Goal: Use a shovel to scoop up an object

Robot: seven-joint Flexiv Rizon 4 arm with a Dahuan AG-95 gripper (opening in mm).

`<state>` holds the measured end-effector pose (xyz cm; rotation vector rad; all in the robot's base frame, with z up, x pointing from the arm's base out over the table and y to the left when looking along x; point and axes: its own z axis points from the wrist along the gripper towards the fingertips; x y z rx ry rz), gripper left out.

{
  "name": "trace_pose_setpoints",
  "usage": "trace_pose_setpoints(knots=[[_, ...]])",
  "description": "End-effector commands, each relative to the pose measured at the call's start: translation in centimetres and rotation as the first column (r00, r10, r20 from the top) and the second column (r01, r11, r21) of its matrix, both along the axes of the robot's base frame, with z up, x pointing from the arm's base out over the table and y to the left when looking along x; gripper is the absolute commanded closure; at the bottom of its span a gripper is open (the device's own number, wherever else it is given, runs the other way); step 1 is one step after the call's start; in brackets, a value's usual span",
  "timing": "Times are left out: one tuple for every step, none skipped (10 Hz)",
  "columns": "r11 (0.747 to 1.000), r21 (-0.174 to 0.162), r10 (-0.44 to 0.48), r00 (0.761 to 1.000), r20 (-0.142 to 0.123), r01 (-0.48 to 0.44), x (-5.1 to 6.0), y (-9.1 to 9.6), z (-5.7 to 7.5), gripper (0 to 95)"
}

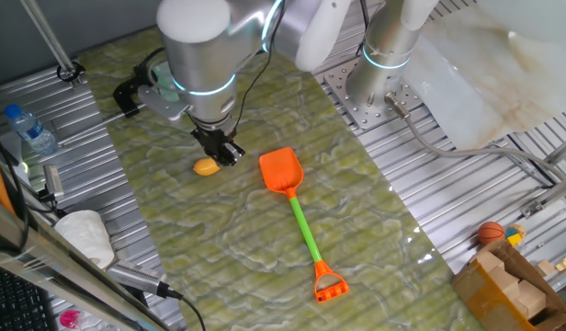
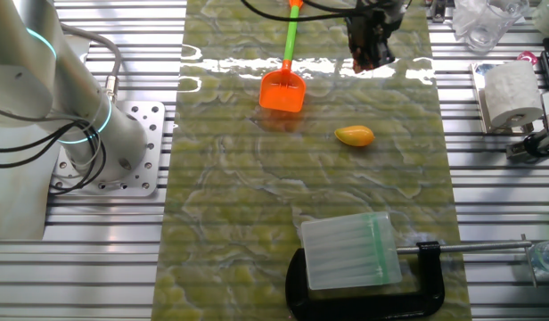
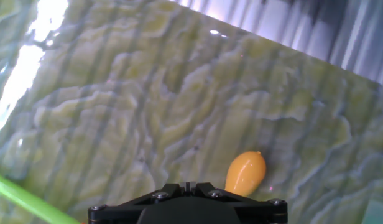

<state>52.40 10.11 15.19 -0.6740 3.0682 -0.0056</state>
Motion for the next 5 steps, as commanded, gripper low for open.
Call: trace_pose_setpoints(knots=[[1.000, 0.000, 0.016, 1.000, 0.003, -0.016, -0.25, -0.15, 0.02, 95.0], [1.000, 0.000, 0.014, 1.000, 0.003, -0.014, -0.27, -0.18, 0.00, 95.0], [1.000, 0.000, 0.024, 1.000, 0.002, -0.024, -0.27, -0.18, -0.01, 95.0], [1.000, -0.001, 0.024, 1.000, 0.002, -0.024, -0.29, -0.20, -0.05, 95.0], [1.000, -0.001, 0.024, 1.000, 0.002, -0.024, -0.31, -0.24, -0.11, 95.0]])
